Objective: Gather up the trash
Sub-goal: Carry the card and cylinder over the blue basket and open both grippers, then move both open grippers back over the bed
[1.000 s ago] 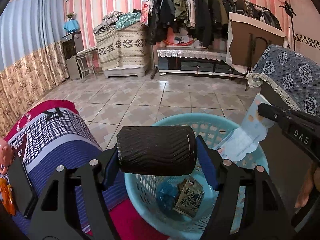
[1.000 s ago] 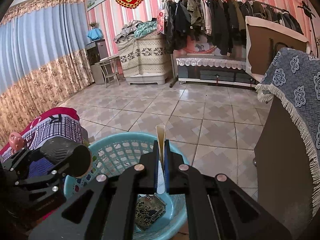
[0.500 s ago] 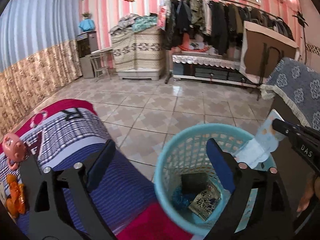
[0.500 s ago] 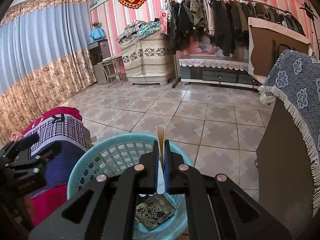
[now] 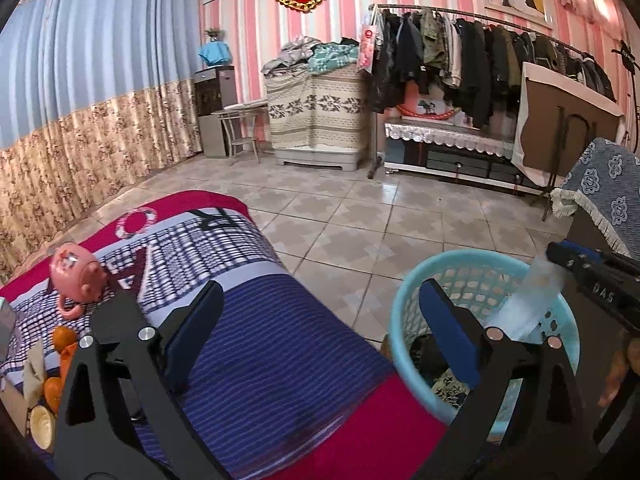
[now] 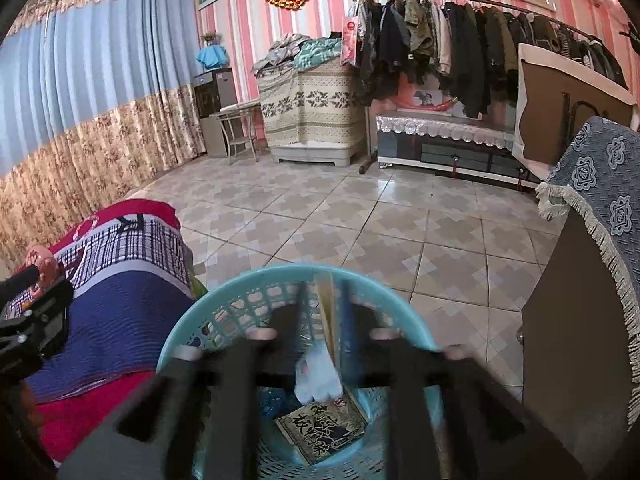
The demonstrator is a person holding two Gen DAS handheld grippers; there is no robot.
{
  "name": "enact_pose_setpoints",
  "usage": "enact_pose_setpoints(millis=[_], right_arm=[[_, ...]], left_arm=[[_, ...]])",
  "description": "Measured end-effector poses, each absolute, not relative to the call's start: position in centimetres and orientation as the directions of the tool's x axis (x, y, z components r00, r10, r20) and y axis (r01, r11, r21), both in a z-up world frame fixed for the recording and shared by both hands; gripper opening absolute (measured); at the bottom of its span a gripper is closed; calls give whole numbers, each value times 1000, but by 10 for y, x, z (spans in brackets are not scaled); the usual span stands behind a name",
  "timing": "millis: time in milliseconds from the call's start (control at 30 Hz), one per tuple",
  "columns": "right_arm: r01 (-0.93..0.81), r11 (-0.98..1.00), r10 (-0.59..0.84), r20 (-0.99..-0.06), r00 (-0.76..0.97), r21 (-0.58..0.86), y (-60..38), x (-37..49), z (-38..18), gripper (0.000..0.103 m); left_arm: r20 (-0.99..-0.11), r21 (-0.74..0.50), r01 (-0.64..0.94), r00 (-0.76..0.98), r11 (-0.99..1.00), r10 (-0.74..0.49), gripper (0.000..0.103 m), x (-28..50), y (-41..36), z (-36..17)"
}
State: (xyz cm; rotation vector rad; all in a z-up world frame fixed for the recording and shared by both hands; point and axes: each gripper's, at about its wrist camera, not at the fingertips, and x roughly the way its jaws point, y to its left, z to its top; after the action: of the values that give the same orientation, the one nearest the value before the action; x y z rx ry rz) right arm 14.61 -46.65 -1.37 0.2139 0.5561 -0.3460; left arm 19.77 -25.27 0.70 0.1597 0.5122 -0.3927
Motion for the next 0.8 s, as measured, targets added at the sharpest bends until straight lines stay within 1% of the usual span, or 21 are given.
enact_pose_setpoints(millis=[33, 133, 267, 333, 400, 467, 567, 800], right_arm=[[375, 922, -265, -546, 795, 99, -464, 147, -14, 68], [367, 928, -275, -549, 789, 63, -455, 152, -12, 68], [360, 931, -275, -538, 797, 57, -448, 153, -8, 81], [361, 931, -286, -522, 804, 46, -442, 151, -4, 85], [359, 933, -290, -508, 811, 40, -436, 152, 0, 86], [355, 934, -293, -501, 815, 32, -430, 152, 2, 95], [353, 936, -299, -501, 812, 13, -422, 155, 5, 95], [313, 949, -257, -483, 837, 37, -397, 154, 13, 95]], left_arm=[[-504, 54, 398, 803, 916, -319, 95, 196, -248, 8], [-504, 52, 380, 808, 924, -304, 95, 193, -233, 10], [-501, 46, 339, 822, 940, -272, 97, 191, -207, 14], [-498, 44, 317, 829, 948, -254, 97, 191, -193, 16], [-497, 45, 295, 835, 954, -235, 97, 191, -180, 18], [-496, 37, 268, 841, 963, -215, 97, 189, -164, 21], [-497, 24, 238, 846, 971, -195, 97, 189, -144, 23], [-498, 18, 168, 856, 986, -137, 97, 185, -93, 25]])
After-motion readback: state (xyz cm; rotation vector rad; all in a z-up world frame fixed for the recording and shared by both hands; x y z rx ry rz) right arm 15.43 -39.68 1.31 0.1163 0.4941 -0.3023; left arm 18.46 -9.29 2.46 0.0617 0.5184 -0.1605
